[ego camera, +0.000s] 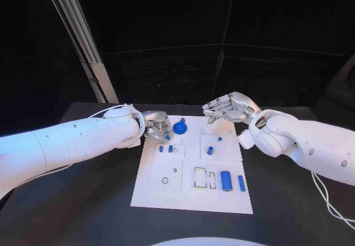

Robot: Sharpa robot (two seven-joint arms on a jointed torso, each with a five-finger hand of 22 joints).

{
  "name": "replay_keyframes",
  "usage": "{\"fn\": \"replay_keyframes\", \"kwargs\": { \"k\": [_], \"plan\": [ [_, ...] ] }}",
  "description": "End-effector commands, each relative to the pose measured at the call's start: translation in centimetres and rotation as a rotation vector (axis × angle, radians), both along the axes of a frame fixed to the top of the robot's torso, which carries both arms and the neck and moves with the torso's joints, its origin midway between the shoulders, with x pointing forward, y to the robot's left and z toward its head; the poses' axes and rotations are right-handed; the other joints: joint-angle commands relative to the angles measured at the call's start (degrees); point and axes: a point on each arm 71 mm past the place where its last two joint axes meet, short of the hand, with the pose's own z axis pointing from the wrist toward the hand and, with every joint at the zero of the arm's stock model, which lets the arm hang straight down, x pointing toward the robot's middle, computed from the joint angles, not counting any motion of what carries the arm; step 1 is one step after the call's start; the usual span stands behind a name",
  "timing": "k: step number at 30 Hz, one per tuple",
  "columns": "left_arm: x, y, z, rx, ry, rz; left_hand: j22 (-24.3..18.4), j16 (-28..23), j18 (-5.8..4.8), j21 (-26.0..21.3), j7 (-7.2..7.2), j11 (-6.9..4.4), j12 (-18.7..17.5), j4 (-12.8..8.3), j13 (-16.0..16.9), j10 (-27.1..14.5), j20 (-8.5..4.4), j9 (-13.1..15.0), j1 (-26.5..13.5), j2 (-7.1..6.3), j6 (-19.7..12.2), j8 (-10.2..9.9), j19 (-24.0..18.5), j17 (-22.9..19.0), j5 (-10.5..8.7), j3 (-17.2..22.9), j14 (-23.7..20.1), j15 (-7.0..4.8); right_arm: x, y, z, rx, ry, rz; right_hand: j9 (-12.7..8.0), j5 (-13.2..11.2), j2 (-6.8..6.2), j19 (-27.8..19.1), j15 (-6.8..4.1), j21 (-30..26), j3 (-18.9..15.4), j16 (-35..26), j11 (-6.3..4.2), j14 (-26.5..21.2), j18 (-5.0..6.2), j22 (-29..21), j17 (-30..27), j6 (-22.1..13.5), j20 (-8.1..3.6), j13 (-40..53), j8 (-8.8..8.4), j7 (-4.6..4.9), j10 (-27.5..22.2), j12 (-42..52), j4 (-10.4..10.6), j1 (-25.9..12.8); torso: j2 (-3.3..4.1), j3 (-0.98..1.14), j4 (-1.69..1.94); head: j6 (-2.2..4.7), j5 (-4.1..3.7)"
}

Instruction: Assemble the parts on the task board

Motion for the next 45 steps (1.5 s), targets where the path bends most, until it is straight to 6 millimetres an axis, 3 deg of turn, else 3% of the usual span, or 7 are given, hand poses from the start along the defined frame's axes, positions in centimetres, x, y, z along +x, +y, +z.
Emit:
{"fn": "replay_keyframes", "kwargs": {
  "k": [1,29,45],
  "plan": [
    [0.02,0.04,-0.20,0.006,0.009,0.008,0.03,0.12,-1.10,0.16,-0.02,0.00,-0.33,-0.03,0.10,0.38,-0.02,0.05,-0.60,-0.08,0.23,-0.24,0.35,0.00,0.25,0.40,0.49,-0.33,-0.03,0.16,0.19,0.009,-0.007,0.010,0.08,0.20,0.56,0.41,0.03,-0.25,0.10,-0.09,0.00,-0.56,0.18,-0.06,-0.06,-0.41,0.14,-0.08,0.00,0.05,-0.39,0.20,-0.12,0.05,0.03,-0.01,0.04,0.01,0.00],
    [0.06,-0.57,-0.28,0.009,0.012,0.002,0.21,0.13,-1.12,0.26,0.08,0.06,-0.66,-0.01,0.12,0.46,0.00,0.03,-1.14,-0.27,0.20,-0.50,0.29,-0.24,-0.18,0.38,0.46,-0.29,-0.02,0.25,0.09,0.010,0.006,0.020,0.08,0.20,0.61,0.42,0.03,-0.29,0.13,-0.09,0.00,-0.58,0.18,-0.09,-0.08,-0.41,0.14,-0.08,0.00,0.05,-0.41,0.21,-0.13,0.08,0.01,-0.01,-0.01,-0.24,-0.04],
    [0.11,-0.37,-0.46,0.029,0.033,0.012,0.00,0.03,-1.05,-0.17,0.94,1.06,-2.67,-0.39,0.09,-1.94,0.62,-0.30,-2.32,-1.32,-3.63,-3.63,-0.31,-1.36,-0.25,0.81,0.16,0.50,0.00,0.18,0.06,0.008,0.009,0.020,0.08,0.19,0.61,0.41,0.04,-0.32,0.13,-0.10,0.01,-0.61,0.18,-0.10,-0.10,-0.41,0.14,-0.09,0.00,0.05,-0.42,0.21,-0.13,0.08,-0.02,-0.02,0.04,-0.27,-0.17]
  ]
}}
